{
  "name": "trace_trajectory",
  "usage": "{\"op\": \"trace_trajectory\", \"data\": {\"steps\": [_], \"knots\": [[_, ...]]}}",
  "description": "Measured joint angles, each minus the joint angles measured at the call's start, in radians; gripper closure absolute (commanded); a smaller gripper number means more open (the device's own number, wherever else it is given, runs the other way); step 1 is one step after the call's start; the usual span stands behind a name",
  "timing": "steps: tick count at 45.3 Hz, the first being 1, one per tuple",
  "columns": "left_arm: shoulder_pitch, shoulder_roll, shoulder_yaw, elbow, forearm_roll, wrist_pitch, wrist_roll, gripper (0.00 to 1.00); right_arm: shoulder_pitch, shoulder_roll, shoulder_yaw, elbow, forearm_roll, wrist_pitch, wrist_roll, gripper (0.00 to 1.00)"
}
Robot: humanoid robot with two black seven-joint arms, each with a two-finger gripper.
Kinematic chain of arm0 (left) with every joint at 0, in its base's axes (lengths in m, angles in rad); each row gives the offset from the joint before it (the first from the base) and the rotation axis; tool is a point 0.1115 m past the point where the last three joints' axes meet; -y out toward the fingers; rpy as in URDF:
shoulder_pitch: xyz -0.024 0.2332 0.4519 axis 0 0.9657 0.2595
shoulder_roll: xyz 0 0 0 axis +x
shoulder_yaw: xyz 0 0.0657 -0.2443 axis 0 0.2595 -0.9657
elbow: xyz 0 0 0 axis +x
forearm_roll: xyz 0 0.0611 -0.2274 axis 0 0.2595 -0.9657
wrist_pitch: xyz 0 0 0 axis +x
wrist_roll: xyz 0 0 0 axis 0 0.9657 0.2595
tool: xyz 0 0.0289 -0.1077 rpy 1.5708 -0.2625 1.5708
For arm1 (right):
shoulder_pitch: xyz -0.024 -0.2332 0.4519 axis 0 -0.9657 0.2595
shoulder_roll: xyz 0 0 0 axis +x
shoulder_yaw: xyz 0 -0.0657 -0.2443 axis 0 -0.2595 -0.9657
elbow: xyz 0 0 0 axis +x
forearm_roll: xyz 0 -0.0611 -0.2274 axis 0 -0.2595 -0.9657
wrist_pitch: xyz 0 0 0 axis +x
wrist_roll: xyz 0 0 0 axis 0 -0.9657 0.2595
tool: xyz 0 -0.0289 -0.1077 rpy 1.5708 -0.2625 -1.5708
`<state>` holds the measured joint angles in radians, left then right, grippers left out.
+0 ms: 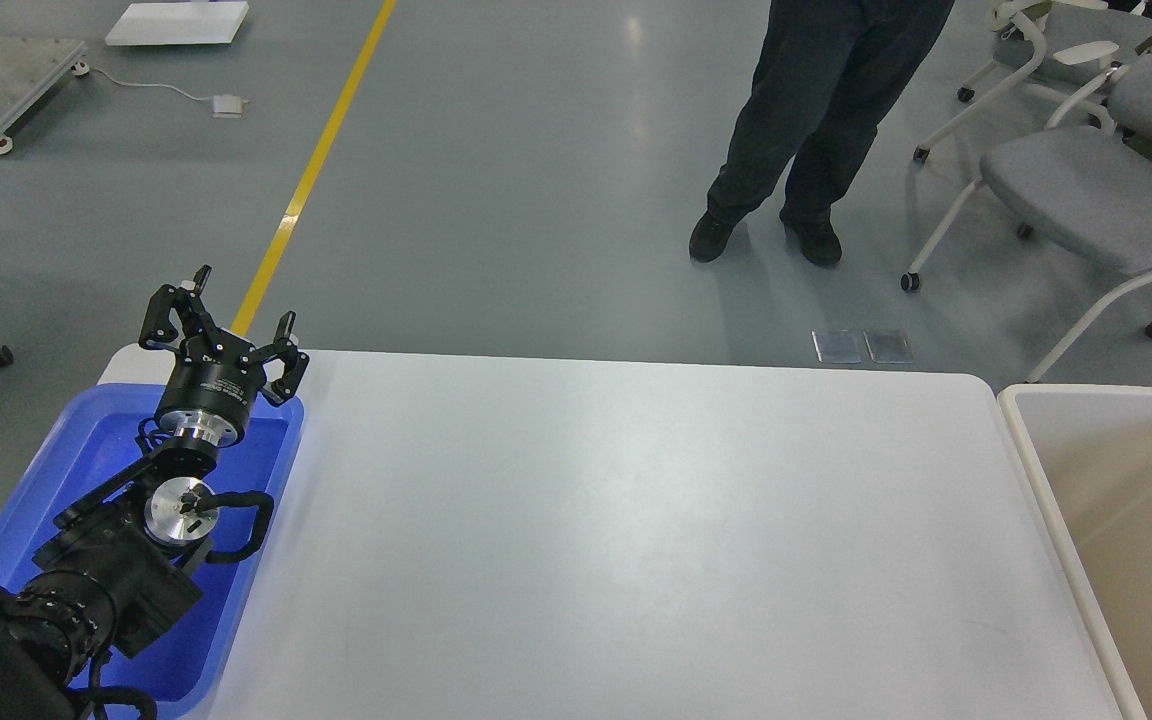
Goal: Tidy desktop
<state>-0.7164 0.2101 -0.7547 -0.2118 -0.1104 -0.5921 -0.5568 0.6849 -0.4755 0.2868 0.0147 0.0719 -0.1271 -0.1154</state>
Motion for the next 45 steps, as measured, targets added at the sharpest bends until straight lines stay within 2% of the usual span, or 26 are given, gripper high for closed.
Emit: {"op": "trace_trajectory", "data": {"steps": [16, 24, 36, 45], "knots": [[0.000, 0.000, 0.000, 0.000, 0.000, 0.000, 0.000, 0.00, 0.102, 0.047, 0.043, 0.007, 0.020, 0.001, 0.012, 0.00], [0.000, 0.000, 0.000, 0.000, 0.000, 0.000, 0.000, 0.00, 0.180, 0.069, 0.191, 0.039, 0.060, 0.008, 0.014, 0.00], [0.000, 0.000, 0.000, 0.000, 0.000, 0.001, 0.000, 0.00, 0.266, 0.093, 0.481, 0.194, 0.139, 0.057, 0.014, 0.00], [0.000, 0.000, 0.000, 0.000, 0.000, 0.001, 0.000, 0.00, 0.289, 0.145, 0.576, 0.313, 0.220, 0.120, 0.012, 0.00]]}}
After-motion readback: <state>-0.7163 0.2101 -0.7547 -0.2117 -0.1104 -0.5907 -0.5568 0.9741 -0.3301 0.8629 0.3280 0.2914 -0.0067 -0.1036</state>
